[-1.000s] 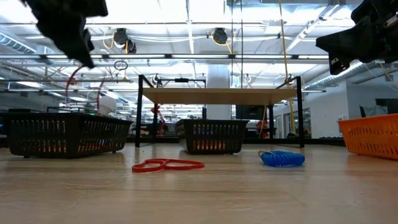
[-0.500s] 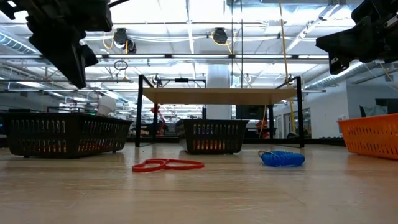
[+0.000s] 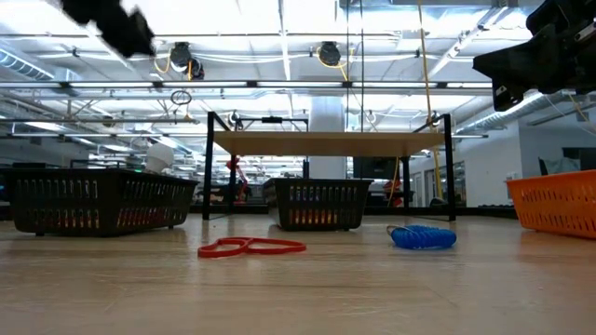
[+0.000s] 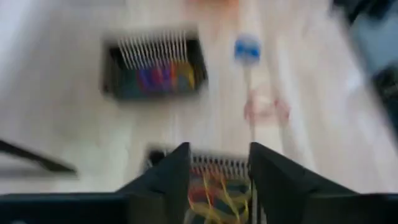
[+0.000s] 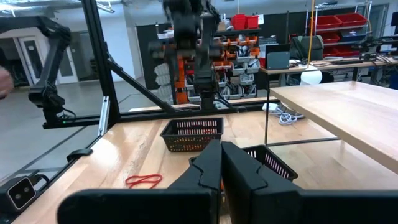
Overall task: Pick & Place Office Desk Supplies
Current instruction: Put the blue spring keychain into the right black bin
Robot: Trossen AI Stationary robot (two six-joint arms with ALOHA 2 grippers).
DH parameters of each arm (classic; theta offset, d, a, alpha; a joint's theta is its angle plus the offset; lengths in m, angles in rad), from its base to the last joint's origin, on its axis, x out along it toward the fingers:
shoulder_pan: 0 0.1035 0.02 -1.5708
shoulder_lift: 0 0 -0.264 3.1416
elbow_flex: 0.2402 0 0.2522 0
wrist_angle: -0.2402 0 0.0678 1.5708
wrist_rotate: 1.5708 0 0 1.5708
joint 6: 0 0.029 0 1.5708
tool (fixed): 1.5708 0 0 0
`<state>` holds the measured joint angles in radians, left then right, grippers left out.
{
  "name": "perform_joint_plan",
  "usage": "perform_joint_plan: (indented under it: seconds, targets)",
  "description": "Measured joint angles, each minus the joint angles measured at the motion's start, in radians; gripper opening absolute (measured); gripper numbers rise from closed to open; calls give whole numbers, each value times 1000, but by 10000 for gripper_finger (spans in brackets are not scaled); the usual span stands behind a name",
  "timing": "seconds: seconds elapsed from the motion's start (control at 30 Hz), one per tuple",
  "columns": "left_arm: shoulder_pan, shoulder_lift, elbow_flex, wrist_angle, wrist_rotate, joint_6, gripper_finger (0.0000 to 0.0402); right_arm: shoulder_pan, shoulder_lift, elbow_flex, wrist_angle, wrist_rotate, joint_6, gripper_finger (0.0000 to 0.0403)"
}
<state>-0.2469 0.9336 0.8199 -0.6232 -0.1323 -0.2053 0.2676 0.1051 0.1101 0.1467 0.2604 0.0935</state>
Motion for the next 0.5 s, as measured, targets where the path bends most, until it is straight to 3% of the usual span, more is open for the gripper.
perform_joint_plan:
  seconds: [0.13,0.23,0.37,0.5]
  targets:
    - [96,-219,-14,36,-6,103,84,0,0,0,12,0,17,0]
    - [163,-371,-69,105,56,144,19,0,0,0,14,0,18,0]
    - [208,-531,-216,309,159,96,13,0,0,0,14,0,18,0]
    - [212,-628,-342,374,99,76,3,0,0,0,14,0,19,0]
